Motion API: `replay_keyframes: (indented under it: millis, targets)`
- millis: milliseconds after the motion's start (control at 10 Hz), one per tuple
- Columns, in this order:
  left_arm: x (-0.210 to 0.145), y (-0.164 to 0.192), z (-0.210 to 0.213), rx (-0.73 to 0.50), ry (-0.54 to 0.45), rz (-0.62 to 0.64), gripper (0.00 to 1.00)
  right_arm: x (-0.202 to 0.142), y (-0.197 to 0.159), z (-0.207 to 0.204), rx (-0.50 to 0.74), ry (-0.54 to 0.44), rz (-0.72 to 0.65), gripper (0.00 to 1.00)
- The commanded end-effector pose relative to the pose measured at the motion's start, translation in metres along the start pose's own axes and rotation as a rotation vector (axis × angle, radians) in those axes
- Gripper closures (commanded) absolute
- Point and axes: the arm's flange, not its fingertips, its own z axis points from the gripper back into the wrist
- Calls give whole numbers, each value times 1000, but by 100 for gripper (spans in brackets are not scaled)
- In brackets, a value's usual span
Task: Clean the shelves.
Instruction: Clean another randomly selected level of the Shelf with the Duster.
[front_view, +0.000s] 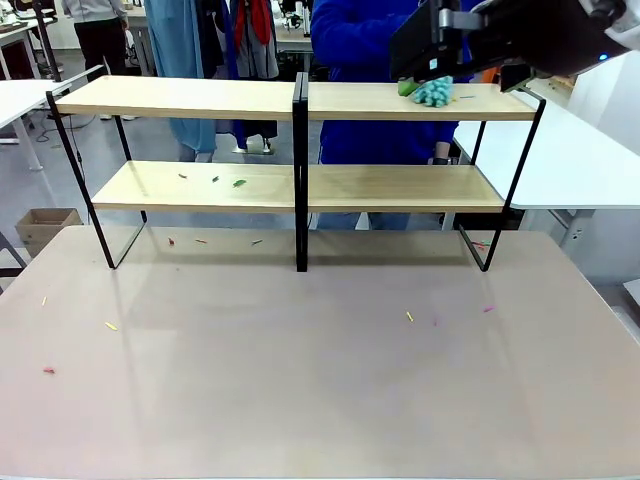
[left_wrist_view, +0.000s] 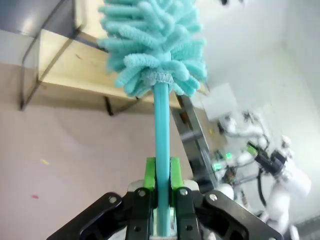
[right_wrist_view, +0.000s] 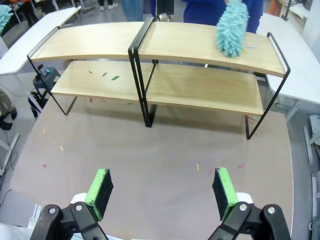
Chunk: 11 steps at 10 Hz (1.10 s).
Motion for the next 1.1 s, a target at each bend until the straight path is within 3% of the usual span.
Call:
replay_keyframes:
  millis: [0, 200, 400, 500, 600, 700, 900, 1000]
  targets:
    - [-19, -5, -4, -146, 242, -150, 87, 2, -1, 0, 6, 1, -9, 0]
    - [-55, -21, -54, -159, 583, -264, 87, 2, -1, 0, 6, 1, -9, 0]
    - [-102, -23, -114, -1, 875, -327, 87, 2, -1, 0, 6, 1, -9, 0]
    - [-123, -19, -137, 67, 943, -333, 87, 2, -1, 0, 6, 1, -9, 0]
    - [-135, -14, -158, 185, 883, -235, 87, 2, -1, 0, 6, 1, -9, 0]
    - [-109, -23, -122, -15, 900, -232, 87, 2, -1, 0, 6, 1, -9, 0]
    - [-109, -23, -122, -15, 900, -232, 87, 2, -1, 0, 6, 1, -9, 0]
    - [-125, -16, -143, 56, 928, -249, 87, 2, -1, 0, 6, 1, -9, 0]
